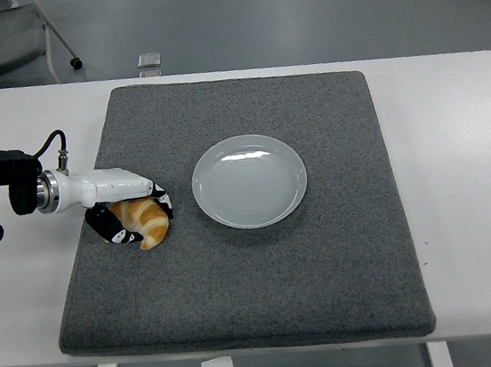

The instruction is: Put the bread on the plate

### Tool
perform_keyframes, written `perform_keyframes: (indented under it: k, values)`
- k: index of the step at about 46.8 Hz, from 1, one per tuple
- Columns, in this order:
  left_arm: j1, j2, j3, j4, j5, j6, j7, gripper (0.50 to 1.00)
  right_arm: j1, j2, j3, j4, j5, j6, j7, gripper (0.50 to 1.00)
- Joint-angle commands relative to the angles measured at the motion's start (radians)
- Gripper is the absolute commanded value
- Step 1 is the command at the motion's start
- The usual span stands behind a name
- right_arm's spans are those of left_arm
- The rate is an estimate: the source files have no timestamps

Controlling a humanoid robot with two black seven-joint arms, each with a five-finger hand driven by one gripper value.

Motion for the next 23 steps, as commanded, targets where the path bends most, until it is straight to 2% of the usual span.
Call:
perform_keyframes:
  k: [1,2,23]
  values:
    - [0.0,0.0,0.001,0.001,0.002,0.0,0.0,0.525,0.0,0.0,0.0,0.0,0.0,0.0,0.0,0.93]
    - [0.0,-0.001,0.001,0.001,0.005,0.0,0.0,0.5,0.001,0.0,0.0,0.0,0.0,0.0,0.0,0.93]
    - [-0.02,-0.001,-0.012,0.018,0.011,0.017,-0.002,0.5,0.001,0.0,0.0,0.0,0.0,0.0,0.0,0.93]
